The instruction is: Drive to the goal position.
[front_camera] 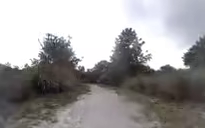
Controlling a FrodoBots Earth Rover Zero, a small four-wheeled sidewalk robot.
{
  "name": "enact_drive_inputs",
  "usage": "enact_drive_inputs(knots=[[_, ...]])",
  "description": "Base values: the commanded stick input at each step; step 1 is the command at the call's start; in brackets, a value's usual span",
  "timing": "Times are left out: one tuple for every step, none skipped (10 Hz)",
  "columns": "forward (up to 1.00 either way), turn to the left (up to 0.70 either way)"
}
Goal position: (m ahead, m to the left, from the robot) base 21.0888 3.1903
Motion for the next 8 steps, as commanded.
enact_drive_inputs(knots=[[0.85,0.0],[0.85,0.0],[0.85,0.0],[0.85,0.0],[0.85,0.0],[0.85,0.0],[0.85,0.0],[0.85,0.0]])
